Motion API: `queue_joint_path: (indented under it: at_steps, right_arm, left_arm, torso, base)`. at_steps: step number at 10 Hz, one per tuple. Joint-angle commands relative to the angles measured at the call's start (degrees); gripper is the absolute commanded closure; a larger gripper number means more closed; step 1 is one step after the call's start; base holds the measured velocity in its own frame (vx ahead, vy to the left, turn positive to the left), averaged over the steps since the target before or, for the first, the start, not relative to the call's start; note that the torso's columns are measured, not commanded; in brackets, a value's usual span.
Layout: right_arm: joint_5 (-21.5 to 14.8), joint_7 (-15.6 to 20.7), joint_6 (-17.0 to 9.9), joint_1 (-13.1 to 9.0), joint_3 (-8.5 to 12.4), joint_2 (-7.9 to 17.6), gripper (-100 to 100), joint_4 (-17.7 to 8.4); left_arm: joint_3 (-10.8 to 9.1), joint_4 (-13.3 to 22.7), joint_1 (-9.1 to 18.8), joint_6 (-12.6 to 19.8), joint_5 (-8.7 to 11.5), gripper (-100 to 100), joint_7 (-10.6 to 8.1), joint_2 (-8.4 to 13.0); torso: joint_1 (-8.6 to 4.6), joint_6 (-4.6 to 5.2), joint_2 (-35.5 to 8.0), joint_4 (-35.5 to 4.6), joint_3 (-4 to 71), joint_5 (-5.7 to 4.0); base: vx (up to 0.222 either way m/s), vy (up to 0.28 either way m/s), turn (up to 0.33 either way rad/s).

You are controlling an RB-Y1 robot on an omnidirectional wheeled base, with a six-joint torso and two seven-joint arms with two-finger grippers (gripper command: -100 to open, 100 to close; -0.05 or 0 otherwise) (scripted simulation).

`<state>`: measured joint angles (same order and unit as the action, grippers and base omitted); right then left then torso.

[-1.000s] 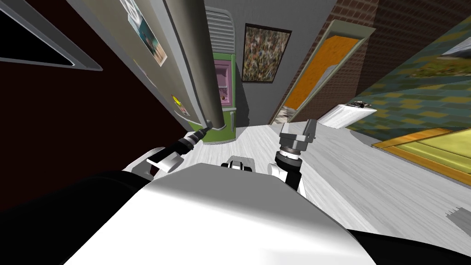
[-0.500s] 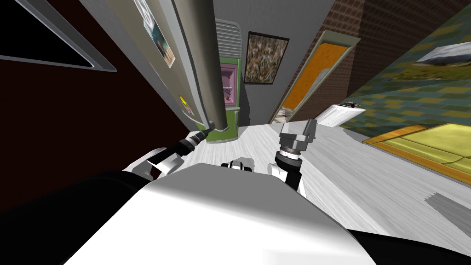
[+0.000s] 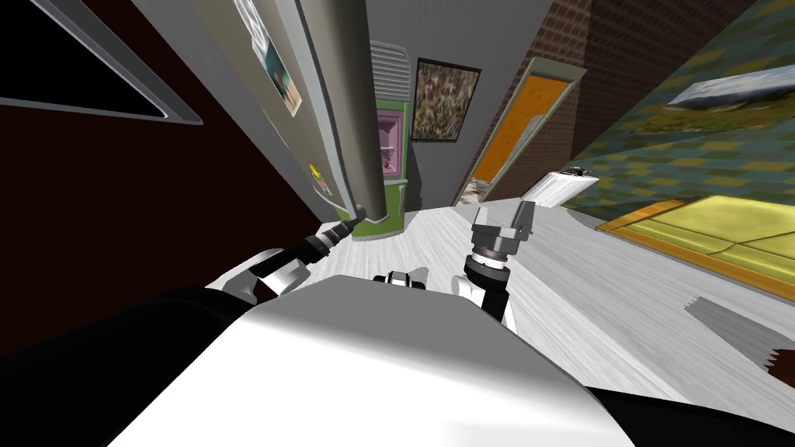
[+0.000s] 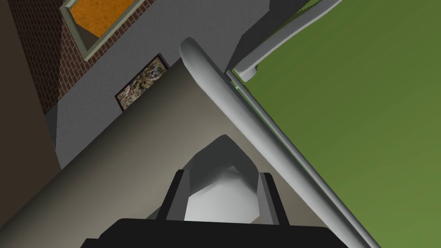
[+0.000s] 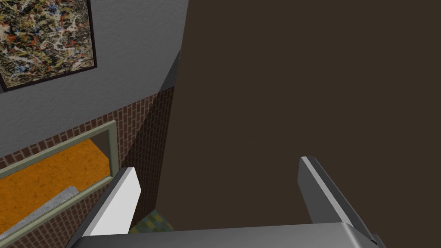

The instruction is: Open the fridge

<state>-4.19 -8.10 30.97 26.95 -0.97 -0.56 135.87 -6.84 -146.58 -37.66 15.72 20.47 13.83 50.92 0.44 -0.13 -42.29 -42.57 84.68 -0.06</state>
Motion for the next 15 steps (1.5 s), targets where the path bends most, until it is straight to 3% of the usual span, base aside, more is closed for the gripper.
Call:
queue_joint_path:
  at_steps: [1,9,10,12,14,15]
  right_arm:
    - [0.0,0.0,0.0,0.0,0.0,0.0,0,0.0]
    - [0.0,0.0,0.0,0.0,0.0,0.0,0,0.0]
    - [0.0,0.0,0.0,0.0,0.0,0.0,0,0.0]
    - [0.0,0.0,0.0,0.0,0.0,0.0,0,0.0]
    - [0.0,0.0,0.0,0.0,0.0,0.0,0,0.0]
    - [0.0,0.0,0.0,0.0,0.0,0.0,0,0.0]
  left_arm:
    - [0.12,-0.3,0.5,-1.8,0.3,100,0.40,1.2]
    - [1.71,-0.5,0.7,-5.9,2.1,100,1.07,5.4]
    - [-0.52,-1.2,-1.3,-5.1,4.9,-100,0.54,7.8]
    - [-3.71,-1.7,-1.9,-5.6,8.1,-100,0.04,10.3]
    - [-6.72,-2.2,-2.6,-6.0,11.2,-100,-0.45,12.9]
    - [-6.74,-2.2,-2.6,-6.0,11.2,-100,-0.45,12.9]
  torso:
    - [-0.02,-0.04,0.1,0.0,0.0,-0.02]
    - [0.04,-0.08,0.2,-0.2,0.3,-0.12]
    - [0.05,-0.03,0.1,-0.2,0.2,-0.10]
    - [-1.04,0.11,0.5,0.4,0.2,-0.16]
    - [-0.77,0.25,0.3,0.1,0.2,-0.24]
    - [-0.49,0.14,0.0,-0.1,0.0,-0.23]
  base:
    - [-0.135,0.232,-0.120]
    - [-0.149,0.194,-0.081]
    - [-0.090,0.079,0.096]
    - [0.047,-0.076,0.152]
    - [0.032,-0.074,0.066]
    - [0.020,-0.040,0.025]
